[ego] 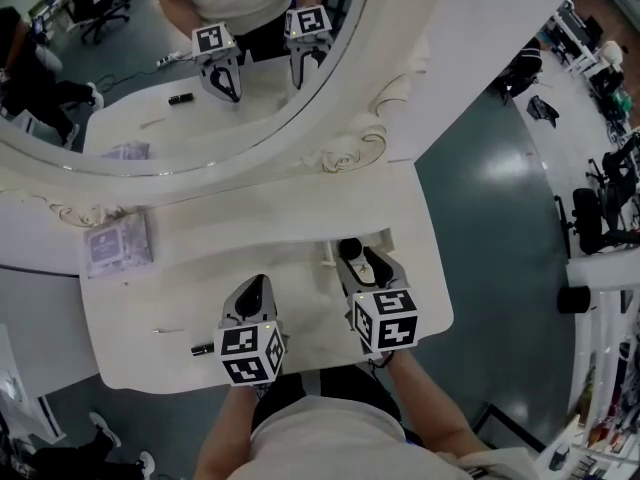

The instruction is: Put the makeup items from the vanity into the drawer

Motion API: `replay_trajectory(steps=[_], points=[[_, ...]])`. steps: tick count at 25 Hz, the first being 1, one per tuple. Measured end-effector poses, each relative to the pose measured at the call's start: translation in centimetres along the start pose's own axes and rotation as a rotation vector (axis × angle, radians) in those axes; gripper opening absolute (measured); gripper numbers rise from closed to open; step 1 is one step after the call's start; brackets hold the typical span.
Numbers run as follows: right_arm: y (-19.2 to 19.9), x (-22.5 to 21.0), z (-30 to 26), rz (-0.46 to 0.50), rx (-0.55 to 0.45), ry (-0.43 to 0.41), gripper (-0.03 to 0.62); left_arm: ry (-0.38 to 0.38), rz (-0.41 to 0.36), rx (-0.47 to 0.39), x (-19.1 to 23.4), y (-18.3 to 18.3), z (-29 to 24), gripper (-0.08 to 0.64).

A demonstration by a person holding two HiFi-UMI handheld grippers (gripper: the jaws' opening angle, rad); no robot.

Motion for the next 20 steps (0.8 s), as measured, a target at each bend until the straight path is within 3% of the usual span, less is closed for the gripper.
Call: replay_trajectory(steps=[9, 20], points=[[0.4, 1.1, 2.7, 0.006, -0.051, 0.025, 0.172, 0.009, -0.014, -0.056, -0.5, -0.1, 2.2, 0.005], [1.6, 2.6, 6.7, -0.029, -0.154, 0.049, 0.031, 0.037, -0.063, -0.121, -1.2, 0.0, 5.3, 0.005]])
Point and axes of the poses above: the fingertips, and each gripper's own axes: z backward along the fingers, x to its left, y out of its underside, the point moved 10 cm from there along z, backward along the fingers, and after that the axes turned 9 degrees about x, right-handed, at the moved point
